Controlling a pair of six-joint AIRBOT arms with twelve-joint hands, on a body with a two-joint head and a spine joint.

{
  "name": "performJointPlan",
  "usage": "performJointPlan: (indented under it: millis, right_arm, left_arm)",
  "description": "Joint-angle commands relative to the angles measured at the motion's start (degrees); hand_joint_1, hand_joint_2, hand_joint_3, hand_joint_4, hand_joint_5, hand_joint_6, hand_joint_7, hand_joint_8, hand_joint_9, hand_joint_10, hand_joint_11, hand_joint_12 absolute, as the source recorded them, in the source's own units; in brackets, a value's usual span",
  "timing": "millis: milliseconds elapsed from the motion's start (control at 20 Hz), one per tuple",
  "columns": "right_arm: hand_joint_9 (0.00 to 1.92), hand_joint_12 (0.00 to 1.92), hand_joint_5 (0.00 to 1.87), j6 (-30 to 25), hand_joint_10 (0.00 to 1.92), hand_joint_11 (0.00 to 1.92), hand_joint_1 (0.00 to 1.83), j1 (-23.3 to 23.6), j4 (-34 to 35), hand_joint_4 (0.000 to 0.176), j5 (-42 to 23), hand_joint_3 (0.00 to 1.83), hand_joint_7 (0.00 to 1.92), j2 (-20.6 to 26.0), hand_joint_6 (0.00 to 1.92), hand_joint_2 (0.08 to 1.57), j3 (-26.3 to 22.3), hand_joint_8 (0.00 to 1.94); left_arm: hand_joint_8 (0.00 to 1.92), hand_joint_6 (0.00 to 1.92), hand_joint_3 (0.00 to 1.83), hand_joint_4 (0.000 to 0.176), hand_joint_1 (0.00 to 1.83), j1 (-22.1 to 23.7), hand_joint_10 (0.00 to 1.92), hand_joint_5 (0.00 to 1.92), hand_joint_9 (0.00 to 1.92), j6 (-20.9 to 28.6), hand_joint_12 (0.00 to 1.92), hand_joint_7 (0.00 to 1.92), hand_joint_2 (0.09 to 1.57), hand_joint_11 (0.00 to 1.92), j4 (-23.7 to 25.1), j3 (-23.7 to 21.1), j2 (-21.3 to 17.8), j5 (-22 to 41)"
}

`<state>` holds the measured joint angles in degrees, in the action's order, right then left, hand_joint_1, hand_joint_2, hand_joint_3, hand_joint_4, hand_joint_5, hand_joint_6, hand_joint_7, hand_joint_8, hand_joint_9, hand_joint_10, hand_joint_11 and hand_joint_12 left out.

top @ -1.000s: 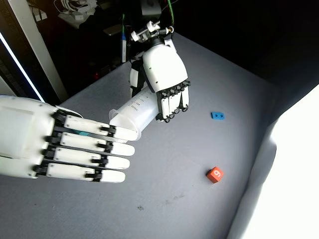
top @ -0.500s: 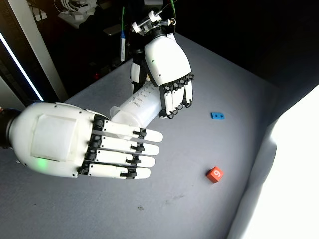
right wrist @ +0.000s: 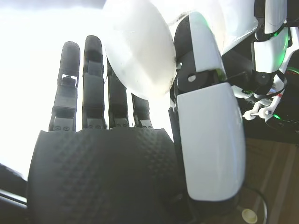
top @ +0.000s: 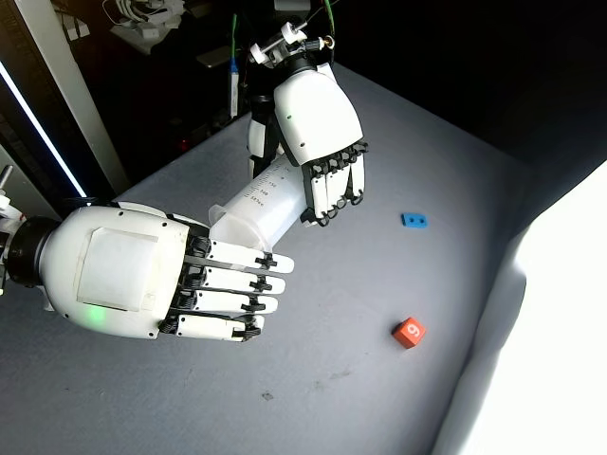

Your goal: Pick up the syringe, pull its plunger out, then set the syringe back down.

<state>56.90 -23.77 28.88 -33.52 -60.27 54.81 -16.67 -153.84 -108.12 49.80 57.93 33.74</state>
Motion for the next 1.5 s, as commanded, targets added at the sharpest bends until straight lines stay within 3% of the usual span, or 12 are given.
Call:
performJointPlan:
  millis: [0, 200, 350, 500, 600, 650, 800, 850, 1000, 1100, 1350, 1450]
  right_arm:
    - [0.62, 1.24, 0.83, 0.03, 1.3, 0.33, 1.29, 0.23, -1.35, 0.0, -6.19, 0.0, 0.74, 0.32, 1.24, 1.23, 0.19, 1.31]
    - [0.62, 1.26, 0.72, 0.61, 1.15, 0.38, 1.17, -0.3, -1.36, 0.0, -6.18, 0.0, 0.74, 0.42, 1.31, 1.26, 0.19, 1.44]
    - [0.67, 1.25, 0.74, 0.64, 0.9, 0.4, 1.13, -0.38, -1.35, 0.019, -6.15, 0.0, 0.72, 1.22, 1.31, 1.26, 0.17, 1.44]
    - [0.7, 1.24, 0.71, 0.66, 0.89, 0.43, 1.14, -1.11, -1.35, 0.008, -5.88, 0.0, 0.77, 2.86, 1.33, 1.25, 0.01, 1.4]
    - [0.7, 1.23, 0.73, 0.7, 0.89, 0.43, 1.15, -1.72, -1.35, 0.0, -5.45, 0.0, 0.77, 4.45, 1.29, 1.25, -0.33, 1.41]
    - [0.68, 1.25, 0.73, 0.78, 1.36, 0.44, 1.3, -1.86, -1.35, 0.0, -5.3, 0.0, 0.78, 5.13, 1.27, 1.23, -0.56, 1.37]
    - [0.68, 1.24, 0.73, 1.2, 0.94, 0.41, 1.15, -1.87, -1.35, 0.003, -4.92, 0.0, 0.78, 7.36, 1.3, 1.24, -1.61, 1.39]
    - [0.64, 1.27, 0.73, 1.48, 1.41, 0.39, 1.29, -1.85, -1.35, 0.0, -4.88, 0.0, 0.78, 7.9, 1.29, 1.24, -1.95, 1.36]
    - [0.67, 1.24, 0.73, 2.08, 0.94, 0.41, 1.14, -1.76, -1.36, 0.006, -4.28, 0.0, 0.75, 10.15, 1.3, 1.25, -3.42, 1.42]
    - [0.7, 1.21, 0.75, 2.08, 0.88, 0.43, 1.15, -1.3, -1.36, 0.005, -3.82, 0.0, 0.78, 12.89, 1.27, 1.24, -4.95, 1.39]
    - [0.65, 1.26, 0.74, 1.68, 1.49, 0.42, 1.33, 0.35, -1.36, 0.0, -2.19, 0.0, 0.78, 17.71, 1.25, 1.23, -6.79, 1.4]
    - [0.66, 1.25, 0.73, 1.45, 1.01, 0.41, 1.16, 0.78, -1.37, 0.0, -1.63, 0.0, 0.78, 19.32, 1.27, 1.24, -7.47, 1.41]
  left_arm:
    - [1.14, 1.19, 0.0, 0.026, 1.19, 1.03, 0.75, 0.87, 0.85, -0.07, 1.29, 0.89, 1.17, 0.49, 3.23, -0.05, -0.25, -0.52]
    - [1.17, 1.21, 0.0, 0.0, 1.34, 1.33, 1.32, 0.85, 0.75, -0.07, 1.32, 0.87, 1.17, 0.47, 3.23, -0.05, -0.25, -0.47]
    - [1.17, 1.18, 0.0, 0.019, 1.19, 1.59, 0.85, 0.86, 0.79, -0.38, 1.3, 0.87, 1.17, 0.45, 3.24, -0.15, -0.25, -0.25]
    - [1.16, 1.15, 0.0, 0.0, 1.35, 1.75, 1.3, 0.88, 0.77, -0.38, 1.28, 0.89, 1.16, 0.48, 3.23, -0.18, -0.25, 0.03]
    - [1.21, 1.07, 0.0, 0.006, 1.2, 1.8, 0.9, 0.9, 0.8, -0.38, 1.3, 0.89, 1.16, 0.48, 3.23, -0.17, -0.25, 0.07]
    - [1.2, 1.09, 0.0, 0.016, 1.19, 1.81, 0.87, 0.89, 0.81, -0.38, 1.33, 0.89, 1.16, 0.49, 3.23, -0.18, -0.25, 0.07]
    - [1.11, 1.19, 0.0, 0.025, 1.19, 1.87, 0.77, 0.87, 0.84, -0.38, 1.31, 0.91, 1.16, 0.47, 3.23, -0.19, -0.25, 0.08]
    - [1.1, 1.25, 0.0, 0.011, 1.19, 1.87, 0.77, 0.86, 0.83, -0.38, 1.32, 0.89, 1.17, 0.46, 3.23, -0.19, -0.25, 0.08]
    - [1.13, 1.18, 0.0, 0.025, 1.19, 1.85, 0.78, 0.87, 0.83, -0.38, 1.32, 0.89, 1.17, 0.46, 3.23, -0.13, -0.25, 0.22]
    - [1.12, 1.24, 0.0, 0.0, 1.34, 1.85, 1.32, 0.85, 0.75, -0.46, 1.33, 0.89, 1.17, 0.45, 3.24, -0.09, -0.25, 0.23]
    - [1.2, 1.19, 0.0, 0.0, 1.22, 1.84, 1.07, 0.86, 0.73, -0.53, 1.38, 0.86, 1.18, 0.41, 3.23, -0.28, -0.25, 0.35]
    - [1.21, 1.12, 0.0, 0.0, 1.35, 1.77, 1.3, 0.89, 0.76, -0.53, 1.34, 0.88, 1.16, 0.44, 3.23, -0.28, -0.25, 0.35]
